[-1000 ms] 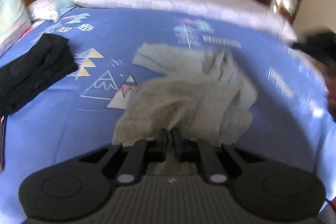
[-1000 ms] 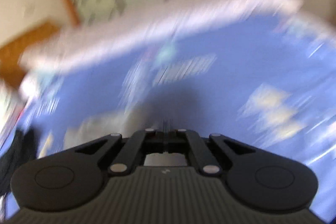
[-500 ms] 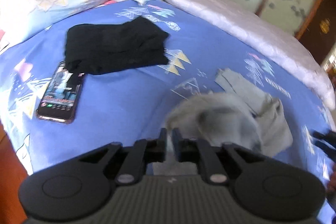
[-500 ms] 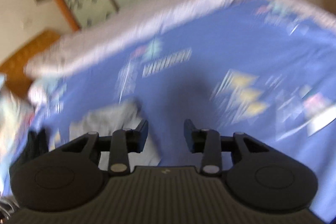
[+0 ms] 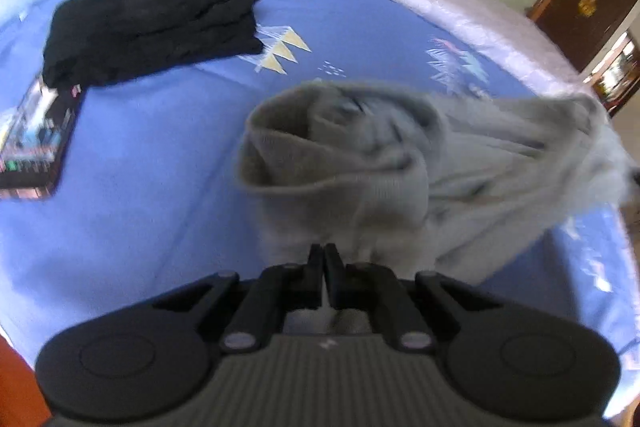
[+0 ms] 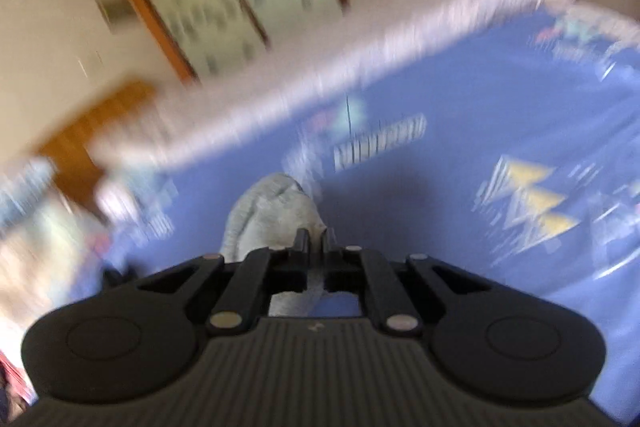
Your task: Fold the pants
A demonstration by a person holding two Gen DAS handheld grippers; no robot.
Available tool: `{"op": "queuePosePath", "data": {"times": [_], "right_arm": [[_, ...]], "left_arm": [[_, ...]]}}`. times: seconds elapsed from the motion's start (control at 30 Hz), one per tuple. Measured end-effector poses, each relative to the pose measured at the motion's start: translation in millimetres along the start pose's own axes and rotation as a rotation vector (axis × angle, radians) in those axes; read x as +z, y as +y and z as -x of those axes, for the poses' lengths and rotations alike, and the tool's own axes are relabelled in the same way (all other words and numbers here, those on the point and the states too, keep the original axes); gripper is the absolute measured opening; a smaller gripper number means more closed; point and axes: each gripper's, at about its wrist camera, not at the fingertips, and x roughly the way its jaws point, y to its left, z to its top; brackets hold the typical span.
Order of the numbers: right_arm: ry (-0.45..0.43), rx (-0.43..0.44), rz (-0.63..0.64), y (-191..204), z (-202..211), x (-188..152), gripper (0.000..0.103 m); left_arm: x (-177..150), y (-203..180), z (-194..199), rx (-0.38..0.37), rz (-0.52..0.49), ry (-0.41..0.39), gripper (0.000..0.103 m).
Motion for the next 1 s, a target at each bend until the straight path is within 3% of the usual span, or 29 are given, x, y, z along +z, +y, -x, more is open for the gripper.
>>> {"op": "queuePosePath", "data": {"times": [0.13,0.23,0.27,0.3,0.37,0.4,0.47,0.5,0.6,0.63,0.7,0.73,0.77,0.83,0.9,0.93,1.0], "right_arm": [[-0.180,-0.017,0.005,-33.1,102.8,0.2,0.008],[-0.143,-0.218,0.053,-47.3,126.9,1.9,0.008],[-0.141,-0.213,0.045,-49.5,133.7,0.7,0.008],[-0.165,-0.151,0.009,-53.9,145.9,0.6,0.002],[-0.228,-0.046,-0.025,-62.7,171.9,0.9,0.002],[-0.235,-0.105,-0.012,-66.5,178.5,0.0,0.004],[-0.212,-0.332,0.018,-73.6,172.9,-5.5,0.011],[-0.183,-0.346,0.009,-79.4,172.5,-9.1,0.011],[-0.090,-0.207,-0.027,-75.3,162.8,-25.1,0.015],[-0.042,-0.181,-0.013,-70.5,151.7,-29.7,0.019],[0.060,-0.140,-0.010,-60.3,126.5,-44.2,0.035],[0.097,-0.122,-0.016,-57.1,114.6,-50.5,0.035],[0.117,-0.110,-0.029,-55.2,105.4,-54.5,0.035],[0.153,-0.105,-0.059,-52.8,85.0,-61.7,0.038],[0.205,-0.076,-0.078,-46.8,70.0,-69.2,0.039],[0.226,-0.053,-0.092,-43.2,70.6,-80.6,0.039],[0.281,0.009,-0.155,-45.6,65.2,-87.0,0.041]], "left_arm": [[-8.6,11.0,5.2,-0.054,0.074,0.024,0.002],[-5.6,6.5,2.7,-0.083,0.094,0.045,0.002],[-6.0,1.2,3.5,-0.090,0.080,0.042,0.002],[-6.4,-3.6,4.3,-0.097,0.064,0.042,0.003],[-9.5,-15.4,5.8,-0.119,0.032,0.053,0.004],[-11.7,-20.1,5.8,-0.133,0.017,0.059,0.007],[-16.4,-27.8,4.5,-0.130,-0.009,0.070,0.022],[-17.6,-31.6,2.6,-0.120,-0.016,0.074,0.022],[-11.7,-47.7,-6.1,-0.153,-0.026,0.111,0.022],[-8.5,-57.5,-9.3,-0.171,-0.040,0.118,0.025],[-0.6,-80.7,-19.6,-0.193,-0.083,0.132,0.051],[3.5,-92.4,-29.5,-0.183,-0.101,0.146,0.074],[5.0,-101.8,-39.6,-0.167,-0.106,0.159,0.081],[5.8,-113.9,-63.8,-0.165,-0.119,0.211,0.076],[5.2,-123.7,-95.5,-0.187,-0.110,0.295,0.035],[4.5,-126.8,-110.1,-0.182,-0.101,0.339,0.006],[10.8,-123.9,-121.8,-0.187,-0.037,0.357,0.006]]}}
